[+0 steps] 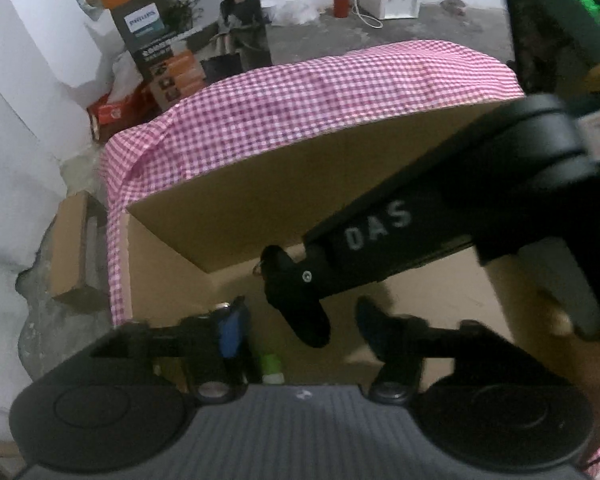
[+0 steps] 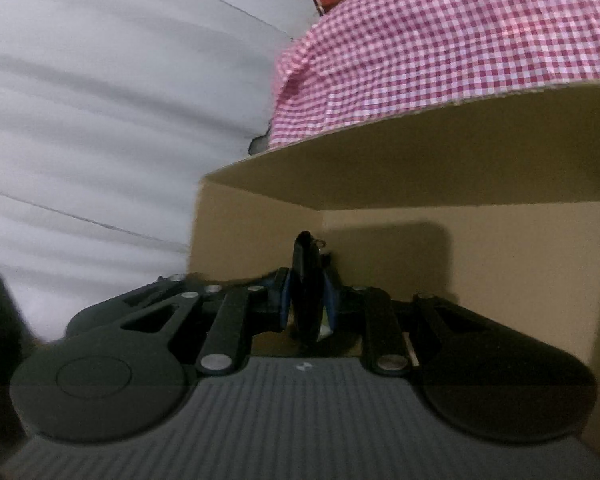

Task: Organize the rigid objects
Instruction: 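Carry the black oval case into the box and open the right gripper, then withdraw the right gripper from the box toward the table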

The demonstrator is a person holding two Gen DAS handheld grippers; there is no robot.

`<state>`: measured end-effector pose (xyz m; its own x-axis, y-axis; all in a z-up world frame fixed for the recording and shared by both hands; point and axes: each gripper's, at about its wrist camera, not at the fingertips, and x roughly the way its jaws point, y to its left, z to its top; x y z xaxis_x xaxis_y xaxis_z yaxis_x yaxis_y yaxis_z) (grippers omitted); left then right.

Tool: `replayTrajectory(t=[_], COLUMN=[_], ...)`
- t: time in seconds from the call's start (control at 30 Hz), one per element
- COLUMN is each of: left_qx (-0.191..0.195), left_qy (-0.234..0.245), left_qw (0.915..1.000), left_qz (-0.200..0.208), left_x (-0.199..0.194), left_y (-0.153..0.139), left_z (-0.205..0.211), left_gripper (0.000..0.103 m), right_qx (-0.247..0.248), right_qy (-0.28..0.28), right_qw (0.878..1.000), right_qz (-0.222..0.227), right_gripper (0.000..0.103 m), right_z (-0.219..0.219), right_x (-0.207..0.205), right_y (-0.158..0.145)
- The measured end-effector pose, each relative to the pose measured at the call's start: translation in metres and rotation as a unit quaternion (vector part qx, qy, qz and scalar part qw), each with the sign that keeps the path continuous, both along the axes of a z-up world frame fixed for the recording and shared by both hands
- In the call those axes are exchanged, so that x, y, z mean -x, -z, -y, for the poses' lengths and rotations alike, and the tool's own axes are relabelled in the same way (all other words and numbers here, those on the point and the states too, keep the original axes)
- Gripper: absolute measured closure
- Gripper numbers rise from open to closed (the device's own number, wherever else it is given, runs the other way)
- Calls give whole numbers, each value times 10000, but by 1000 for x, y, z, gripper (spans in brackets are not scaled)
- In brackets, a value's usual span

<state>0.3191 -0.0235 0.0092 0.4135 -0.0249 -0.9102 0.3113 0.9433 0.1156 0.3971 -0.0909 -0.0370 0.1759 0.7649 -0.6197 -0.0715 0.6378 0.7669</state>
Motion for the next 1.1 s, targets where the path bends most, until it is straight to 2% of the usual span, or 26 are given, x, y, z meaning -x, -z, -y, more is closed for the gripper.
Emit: replayTrajectory(t=[0.17,0.27,0.33,0.37,0.53,0.67,0.8,0.9,0.93,1.03,1.1], left_qx=[-3,13,49,76,267,440,603,715,759,984,1180], left_qy=[3,13,41,52,194,336,564,762,819,906,918], left_qw=[10000,10000,9999,9999,9977,9937,9880,9818,9798,9741,9714], left_qz=[10,37,83,122,591,975,1307,1583,1660,1822,1844], left_x=[1,2,5,7,27,52,91,126,138,174,198], left_y=[0,-2,-5,-7,-35,-64,-92,-111,-116,-123,-120], left_z=[-1,-1,-1,-1,-2,-4,-5,-6,-7,-10,-11], left_gripper=[32,31,30,30,25,22,21,17,16,13,11], right_qx=[-94,-101,-30,-27,-72,-75,-168,-122,-70,89,229], right_qy=[175,262,309,319,461,599,722,828,843,922,973], right_qw=[9994,9990,9991,9991,9989,9962,9874,9733,9677,9522,9413], right_qz=[-289,-339,-284,-261,73,635,1395,2137,2373,2910,3225], right_gripper=[83,69,66,61,59,53,38,21,20,13,1], right_z=[1,2,5,6,24,48,78,102,109,124,137], right_x=[-14,-18,-17,-16,1,29,75,126,146,198,243], right_y=[24,30,27,25,-5,-46,-95,-132,-143,-163,-175])
